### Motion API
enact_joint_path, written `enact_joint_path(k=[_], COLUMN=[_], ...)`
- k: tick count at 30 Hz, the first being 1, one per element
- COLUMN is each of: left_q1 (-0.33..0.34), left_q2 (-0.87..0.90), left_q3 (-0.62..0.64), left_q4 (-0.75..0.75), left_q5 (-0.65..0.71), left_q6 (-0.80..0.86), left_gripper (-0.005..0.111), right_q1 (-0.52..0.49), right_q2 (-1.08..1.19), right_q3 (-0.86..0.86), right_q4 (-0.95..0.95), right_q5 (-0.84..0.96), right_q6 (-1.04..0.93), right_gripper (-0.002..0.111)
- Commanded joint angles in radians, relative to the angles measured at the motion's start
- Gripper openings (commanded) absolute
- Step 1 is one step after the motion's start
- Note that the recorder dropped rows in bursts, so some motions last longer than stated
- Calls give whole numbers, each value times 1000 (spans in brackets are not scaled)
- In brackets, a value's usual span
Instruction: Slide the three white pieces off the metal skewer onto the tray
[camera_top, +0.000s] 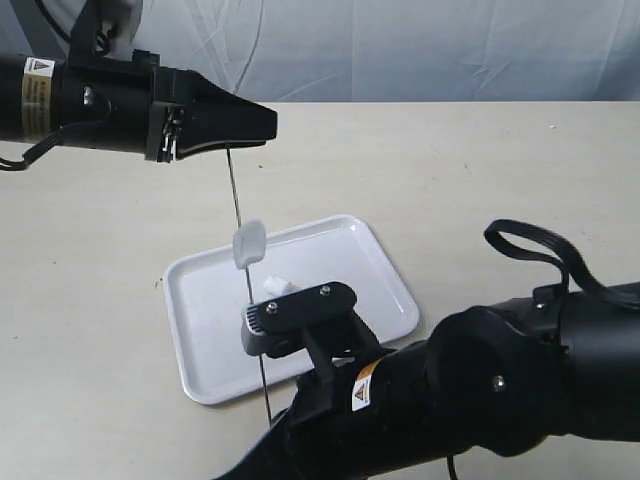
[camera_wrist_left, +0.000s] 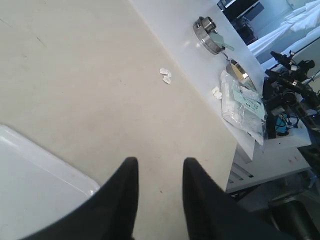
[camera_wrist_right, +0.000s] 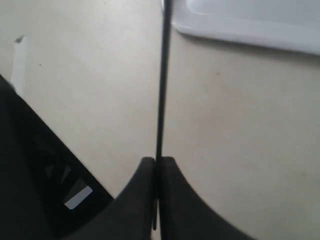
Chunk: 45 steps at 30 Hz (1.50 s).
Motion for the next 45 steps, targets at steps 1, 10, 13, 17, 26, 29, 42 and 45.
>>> enact_joint_path(k=[1, 10, 13, 17, 26, 29, 42, 45], left_q1=[10, 137, 127, 127, 127, 127, 47, 47], left_q2=[-8, -83, -98, -98, -98, -97, -8, 1], left_q3=[-8, 6, 71, 134, 186, 202, 209, 209], left_q4=[16, 128, 128, 128, -43, -49, -115, -127], left_q5=[-23, -141, -141, -141, -141, -141, -141, -141], left_q6=[-5, -110, -101, -38, 93, 102, 177, 205], left_gripper=[31, 31, 31, 31, 31, 31, 31, 31], right_q1=[-1, -53, -82, -82, -82, -82, -82, -82], right_q2=[-34, -36, -50, -106, -145, -145, -145, -145], right_q3=[2, 2, 2, -1, -1, -1, -1, -1], right_q4=[-16, -17, -19, -17, 2, 64, 410, 472], right_q5=[-2, -48, -36, -9, 10, 28, 105, 114], right_q6=[-2, -2, -2, -22, -41, -93, -446, -509], right_gripper=[-1, -1, -1, -1, -1, -1, -1, -1])
